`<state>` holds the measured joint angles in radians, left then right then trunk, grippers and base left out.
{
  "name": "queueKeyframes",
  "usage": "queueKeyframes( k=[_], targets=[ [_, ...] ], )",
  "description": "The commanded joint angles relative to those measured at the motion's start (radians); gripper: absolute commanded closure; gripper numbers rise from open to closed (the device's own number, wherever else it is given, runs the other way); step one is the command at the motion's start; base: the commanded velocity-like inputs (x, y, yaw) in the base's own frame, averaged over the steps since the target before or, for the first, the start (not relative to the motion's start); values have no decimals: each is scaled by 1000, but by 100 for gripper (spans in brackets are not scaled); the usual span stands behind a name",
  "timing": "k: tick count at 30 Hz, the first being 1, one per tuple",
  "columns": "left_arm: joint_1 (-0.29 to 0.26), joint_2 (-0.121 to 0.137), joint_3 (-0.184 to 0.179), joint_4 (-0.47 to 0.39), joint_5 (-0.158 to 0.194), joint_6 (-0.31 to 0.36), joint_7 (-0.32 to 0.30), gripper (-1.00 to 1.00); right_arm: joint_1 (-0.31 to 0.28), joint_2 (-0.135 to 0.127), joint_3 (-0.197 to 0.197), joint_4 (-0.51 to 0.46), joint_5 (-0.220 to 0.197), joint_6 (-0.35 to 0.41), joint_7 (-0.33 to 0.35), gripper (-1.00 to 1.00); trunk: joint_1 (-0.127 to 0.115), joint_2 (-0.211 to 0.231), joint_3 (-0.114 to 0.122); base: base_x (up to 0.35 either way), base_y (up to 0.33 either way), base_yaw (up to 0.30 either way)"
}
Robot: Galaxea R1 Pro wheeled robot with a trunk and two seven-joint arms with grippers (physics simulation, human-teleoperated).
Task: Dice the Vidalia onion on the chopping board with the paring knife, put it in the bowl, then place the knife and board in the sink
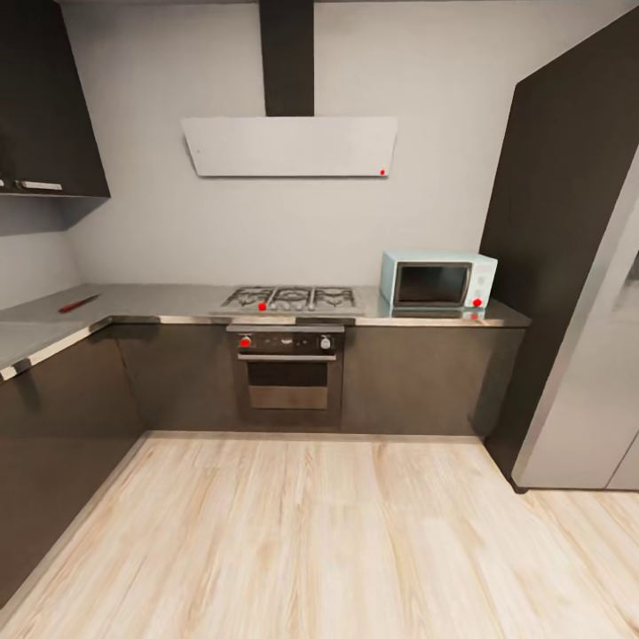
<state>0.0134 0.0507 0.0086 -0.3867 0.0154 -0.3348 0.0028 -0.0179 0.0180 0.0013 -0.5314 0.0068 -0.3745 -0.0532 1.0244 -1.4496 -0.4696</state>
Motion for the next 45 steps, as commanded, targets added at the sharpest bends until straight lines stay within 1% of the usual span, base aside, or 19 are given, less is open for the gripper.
queueKeyframes(
  k=[1, 6, 10, 45],
  targets=[
    [0, 0, 1, -1, 1, -1, 0, -100, -1, 0, 1, 1, 1, -3, -4, -100, 1, 0, -1, 300, 0, 0],
    [0, 0, 0, -1, 1, -2, 0, -100, -1, 0, 0, 1, 1, -3, -4, -100, 1, 0, -1, 294, 0, 17],
    [0, 0, -1, -1, 1, -3, 0, -100, -1, 0, 1, 1, 1, -3, -4, -100, 1, 0, -1, 135, 0, 167],
    [0, 0, -1, -1, 1, -3, 0, -100, -1, 0, 2, 1, 1, -3, -4, -100, 1, 0, -1, 3, 0, 244]
  ],
)
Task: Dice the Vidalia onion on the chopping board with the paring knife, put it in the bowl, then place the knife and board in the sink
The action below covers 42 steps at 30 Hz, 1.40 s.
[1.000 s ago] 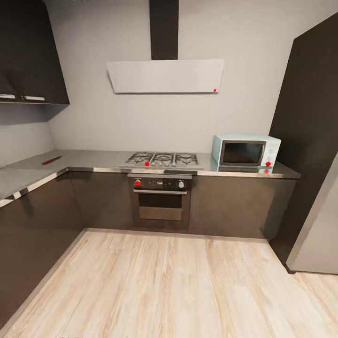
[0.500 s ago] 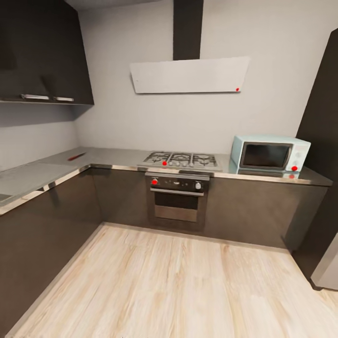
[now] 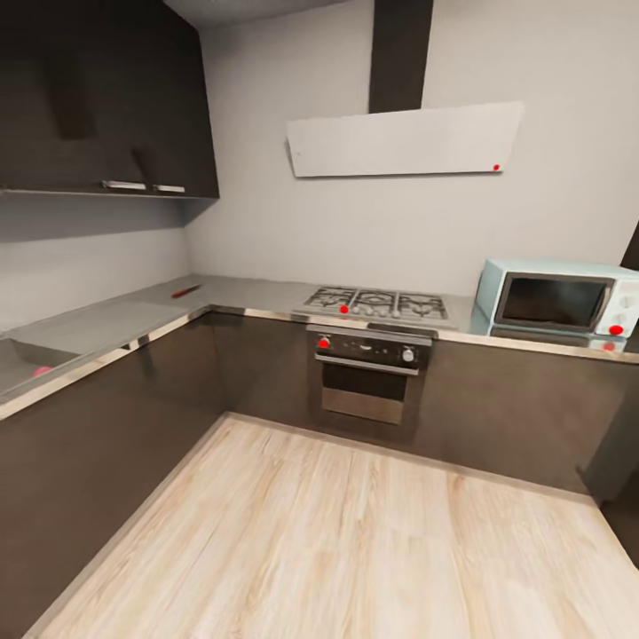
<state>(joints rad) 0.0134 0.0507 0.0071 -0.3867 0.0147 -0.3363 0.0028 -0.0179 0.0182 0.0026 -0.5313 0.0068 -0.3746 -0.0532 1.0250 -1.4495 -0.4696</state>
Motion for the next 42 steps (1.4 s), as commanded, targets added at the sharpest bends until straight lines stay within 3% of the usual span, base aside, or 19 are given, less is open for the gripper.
queueKeyframes(
  k=[1, 42],
  targets=[
    [0, 0, 1, -1, 1, -1, 0, -100, -1, 0, 0, 1, 1, -3, -4, -100, 0, 0, -1, 0, 0, 245],
    [0, 0, 1, -1, 1, -1, 0, -100, -1, 0, 0, 1, 1, -3, -4, -100, 0, 0, -1, 0, 0, 245]
  ],
)
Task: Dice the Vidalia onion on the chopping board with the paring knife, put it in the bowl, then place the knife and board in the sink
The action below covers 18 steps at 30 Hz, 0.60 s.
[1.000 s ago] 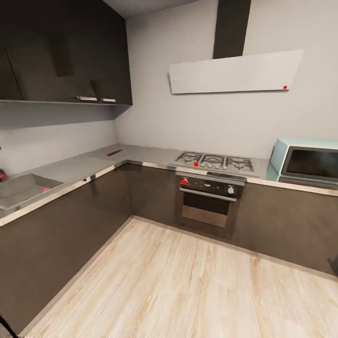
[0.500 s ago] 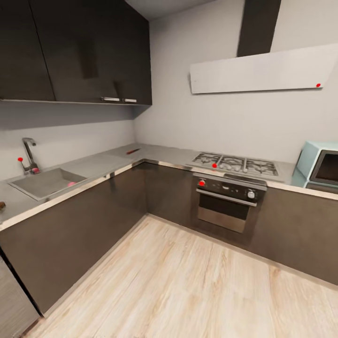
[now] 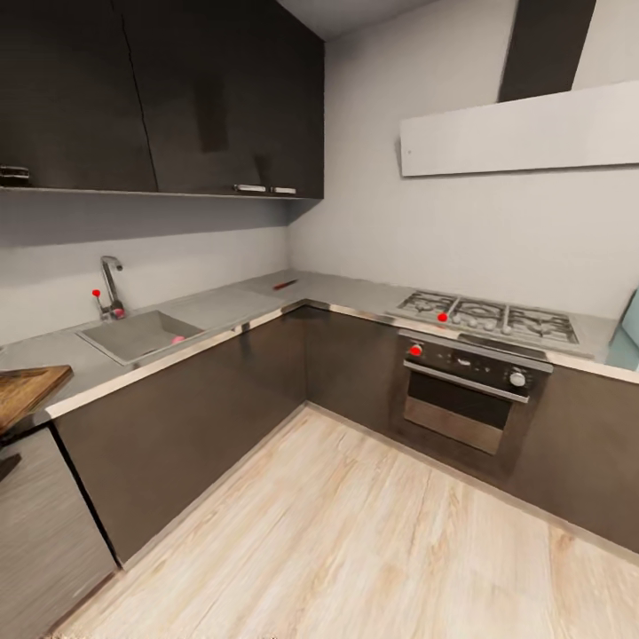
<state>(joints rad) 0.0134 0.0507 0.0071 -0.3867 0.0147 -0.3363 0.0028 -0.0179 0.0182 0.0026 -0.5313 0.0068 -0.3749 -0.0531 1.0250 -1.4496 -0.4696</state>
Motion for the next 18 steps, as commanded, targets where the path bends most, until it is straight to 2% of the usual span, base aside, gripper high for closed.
queueKeyframes(
  k=[1, 18],
  targets=[
    [0, 0, 1, -1, 2, -1, 0, -100, -1, 0, 0, 1, 1, -3, -4, -100, 0, 0, -1, 0, 0, 245],
    [0, 0, 1, -1, 1, -1, 0, -100, -1, 0, 1, 1, 1, -3, -4, -100, 0, 0, -1, 0, 0, 245]
  ],
)
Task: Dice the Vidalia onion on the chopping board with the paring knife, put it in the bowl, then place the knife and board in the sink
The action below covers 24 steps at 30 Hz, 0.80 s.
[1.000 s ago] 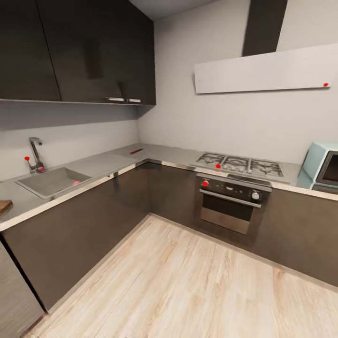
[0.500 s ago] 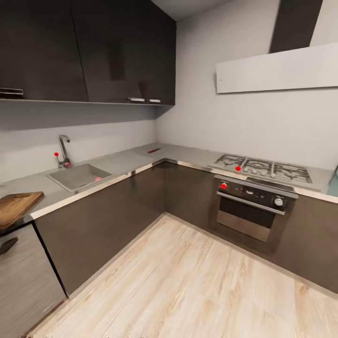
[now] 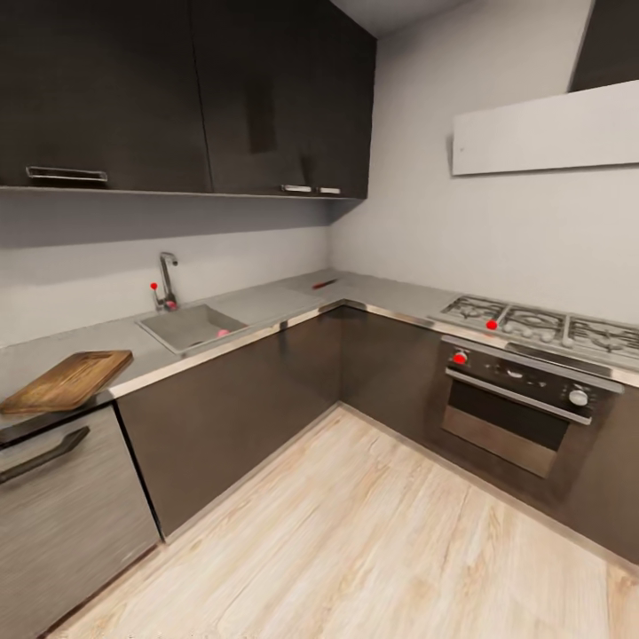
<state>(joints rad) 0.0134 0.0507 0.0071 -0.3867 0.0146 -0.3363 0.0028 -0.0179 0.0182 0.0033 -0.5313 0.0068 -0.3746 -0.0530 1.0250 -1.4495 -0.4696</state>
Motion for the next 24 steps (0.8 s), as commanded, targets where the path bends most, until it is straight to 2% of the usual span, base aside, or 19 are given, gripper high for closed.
queueKeyframes(
  k=[1, 24],
  targets=[
    [0, 0, 1, -1, 2, -1, 0, -100, -1, 0, 0, 1, 1, -3, -4, -100, 0, 0, -1, 0, 0, 245],
    [0, 0, 1, -1, 1, -1, 0, -100, -1, 0, 1, 1, 1, -3, -4, -100, 0, 0, -1, 0, 0, 245]
  ],
)
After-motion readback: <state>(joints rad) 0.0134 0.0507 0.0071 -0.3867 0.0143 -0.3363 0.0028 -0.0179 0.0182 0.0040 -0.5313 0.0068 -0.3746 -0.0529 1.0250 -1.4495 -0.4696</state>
